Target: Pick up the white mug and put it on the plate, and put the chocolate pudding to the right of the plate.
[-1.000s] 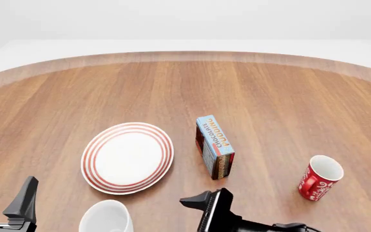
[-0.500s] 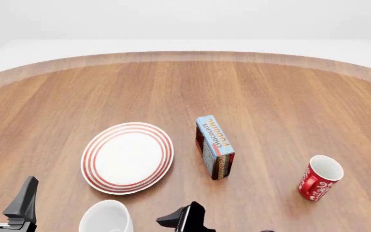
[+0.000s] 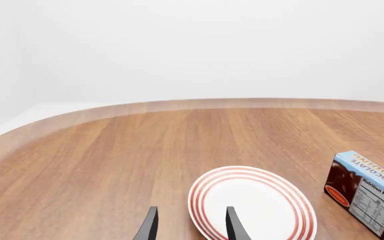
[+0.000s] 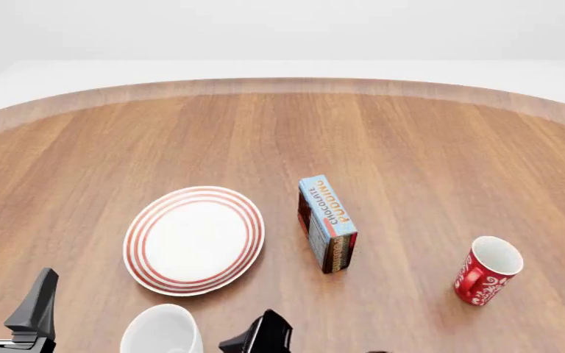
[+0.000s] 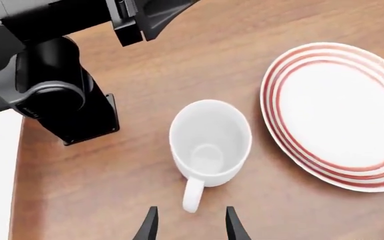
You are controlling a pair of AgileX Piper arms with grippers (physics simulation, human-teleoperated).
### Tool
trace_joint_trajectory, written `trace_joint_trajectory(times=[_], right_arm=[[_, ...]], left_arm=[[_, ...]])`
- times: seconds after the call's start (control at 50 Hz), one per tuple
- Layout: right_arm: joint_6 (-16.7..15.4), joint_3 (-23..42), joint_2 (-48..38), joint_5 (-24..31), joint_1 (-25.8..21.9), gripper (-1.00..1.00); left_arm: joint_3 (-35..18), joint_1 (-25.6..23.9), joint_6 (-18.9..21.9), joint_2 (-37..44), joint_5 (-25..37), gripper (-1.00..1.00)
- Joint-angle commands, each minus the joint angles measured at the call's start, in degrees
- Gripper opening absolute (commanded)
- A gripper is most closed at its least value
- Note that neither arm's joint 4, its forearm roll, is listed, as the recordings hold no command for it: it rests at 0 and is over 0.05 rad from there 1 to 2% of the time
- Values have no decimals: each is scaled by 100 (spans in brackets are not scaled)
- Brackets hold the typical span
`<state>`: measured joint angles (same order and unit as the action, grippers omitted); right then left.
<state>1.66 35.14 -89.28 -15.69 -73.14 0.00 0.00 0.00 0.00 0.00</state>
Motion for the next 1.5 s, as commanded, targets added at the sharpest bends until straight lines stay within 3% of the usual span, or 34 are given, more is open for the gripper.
trace_joint_trajectory(times=[0.02,0.14,0.5,1.06,1.48,1.5], right_arm=[[128,215,-85,277,64,100],[321,340,-137,446,119,100],[480,696,-388,740,14,100],[813,937,-938,835,-106,100],[891,995,-1095,906,-111,100],[850,990,-1054,920,-70,-100]], left_arm=[[0,0,0,0,0,100],[0,0,0,0,0,100],[0,0,0,0,0,100],[0,0,0,0,0,100],[0,0,0,0,0,100],[0,0,0,0,0,100]])
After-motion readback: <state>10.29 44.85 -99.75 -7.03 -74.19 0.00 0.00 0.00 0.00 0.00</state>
